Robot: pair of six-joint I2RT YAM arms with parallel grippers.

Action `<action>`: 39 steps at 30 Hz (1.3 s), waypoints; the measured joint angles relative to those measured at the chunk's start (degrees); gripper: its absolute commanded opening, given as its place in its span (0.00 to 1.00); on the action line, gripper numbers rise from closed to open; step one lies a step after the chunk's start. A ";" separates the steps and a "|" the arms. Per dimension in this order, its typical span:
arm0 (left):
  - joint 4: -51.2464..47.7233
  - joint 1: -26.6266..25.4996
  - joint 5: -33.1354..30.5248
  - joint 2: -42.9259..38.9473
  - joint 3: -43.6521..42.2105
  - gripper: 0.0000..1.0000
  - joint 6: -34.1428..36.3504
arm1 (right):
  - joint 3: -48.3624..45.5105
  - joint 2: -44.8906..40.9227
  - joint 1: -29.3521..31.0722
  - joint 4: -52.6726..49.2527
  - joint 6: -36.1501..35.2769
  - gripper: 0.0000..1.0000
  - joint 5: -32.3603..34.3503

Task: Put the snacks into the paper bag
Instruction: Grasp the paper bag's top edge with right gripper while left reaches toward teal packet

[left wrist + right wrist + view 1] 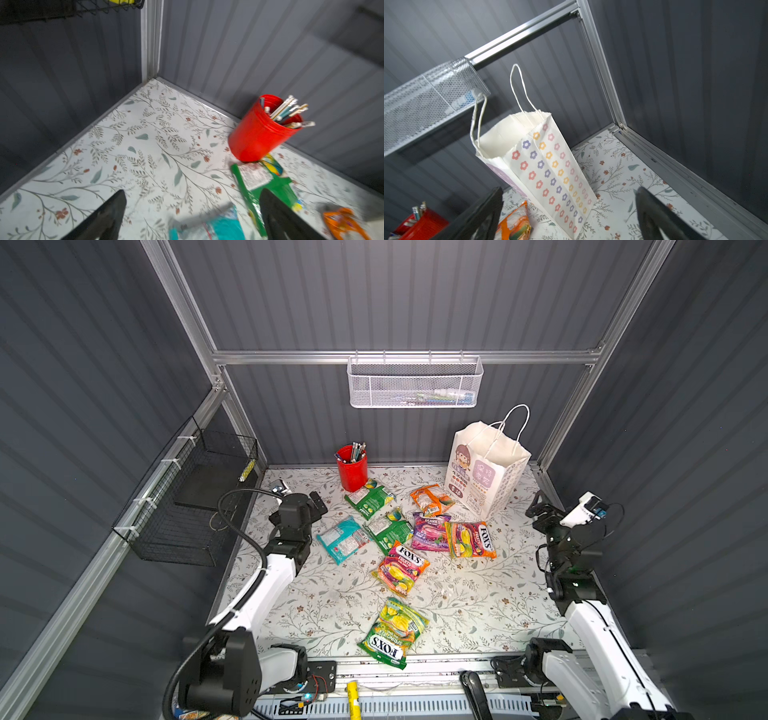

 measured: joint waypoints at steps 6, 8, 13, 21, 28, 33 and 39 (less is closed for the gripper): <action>-5.60 -4.31 20.90 -5.60 -3.52 1.00 -2.80 | 22.67 14.95 -0.59 -15.65 -0.83 0.99 -3.17; -7.65 -8.68 26.08 -5.03 -3.41 1.00 -2.01 | 33.18 22.67 -0.66 -21.33 -3.54 0.99 -4.92; -10.16 -16.74 33.07 -4.94 -3.37 1.00 1.62 | 54.90 39.89 -0.74 -34.14 -11.06 0.99 -7.39; -7.96 -17.22 37.20 -7.23 -5.46 1.00 2.71 | 80.85 59.65 -0.81 -53.42 -17.84 0.99 -10.62; -6.93 -17.25 37.62 -11.63 -7.41 1.00 2.69 | 90.18 68.43 -0.79 -62.25 -20.24 0.79 -11.69; -6.67 -17.25 37.51 -12.98 -7.63 1.00 2.51 | 96.45 73.02 -0.79 -65.90 -21.40 0.46 -12.61; -6.78 -17.25 35.76 -13.73 -7.63 1.00 2.49 | 99.84 74.66 -0.02 -69.00 -23.10 0.00 -14.01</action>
